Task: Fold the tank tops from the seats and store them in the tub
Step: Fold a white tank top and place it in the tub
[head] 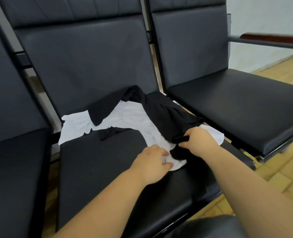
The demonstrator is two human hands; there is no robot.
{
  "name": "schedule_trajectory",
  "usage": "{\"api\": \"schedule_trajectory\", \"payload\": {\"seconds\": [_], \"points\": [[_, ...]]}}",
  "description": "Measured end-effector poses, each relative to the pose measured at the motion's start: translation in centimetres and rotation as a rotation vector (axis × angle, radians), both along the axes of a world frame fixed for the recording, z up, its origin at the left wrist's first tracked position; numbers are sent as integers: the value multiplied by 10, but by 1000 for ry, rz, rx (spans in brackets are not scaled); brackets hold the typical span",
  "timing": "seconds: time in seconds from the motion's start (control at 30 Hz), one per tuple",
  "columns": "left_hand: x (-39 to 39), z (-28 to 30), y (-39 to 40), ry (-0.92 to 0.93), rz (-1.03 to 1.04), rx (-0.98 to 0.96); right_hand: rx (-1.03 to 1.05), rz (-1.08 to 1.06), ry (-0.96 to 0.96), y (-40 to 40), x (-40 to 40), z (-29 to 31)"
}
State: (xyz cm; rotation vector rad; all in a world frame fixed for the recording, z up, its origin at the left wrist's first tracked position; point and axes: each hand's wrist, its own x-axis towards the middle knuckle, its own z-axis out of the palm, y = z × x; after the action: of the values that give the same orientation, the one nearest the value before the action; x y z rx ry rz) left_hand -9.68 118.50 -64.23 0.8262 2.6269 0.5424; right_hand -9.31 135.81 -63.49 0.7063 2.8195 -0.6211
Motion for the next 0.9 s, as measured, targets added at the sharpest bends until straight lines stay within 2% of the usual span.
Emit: {"api": "schedule_trajectory", "payload": {"seconds": [0.1,0.17,0.23,0.33,0.37,0.43,0.57,0.67,0.8,0.9], "points": [[0,0,-7,-46,17,35,-50,23,35,-7,4,8],[0,4,-10,-188,73,101,-119,24,158,-14,9,15],[-2,14,-15,-447,236,289,-222,12,308,-24,14,24],[-4,27,-33,-818,534,762,-292,74,475,-45,23,40],[-6,29,-40,-900,585,890,-312,118,515,-55,27,47],[-7,36,-51,-994,643,1025,-387,249,539,-77,36,59],[0,59,-54,-1038,687,1155,-441,485,479,-114,50,67],[4,69,-60,-953,772,1233,-442,500,519,-121,52,73],[4,75,-78,-900,790,1352,-605,201,578,-120,50,77],[6,85,-95,-832,697,1395,-860,-100,469,-124,38,71]]}}
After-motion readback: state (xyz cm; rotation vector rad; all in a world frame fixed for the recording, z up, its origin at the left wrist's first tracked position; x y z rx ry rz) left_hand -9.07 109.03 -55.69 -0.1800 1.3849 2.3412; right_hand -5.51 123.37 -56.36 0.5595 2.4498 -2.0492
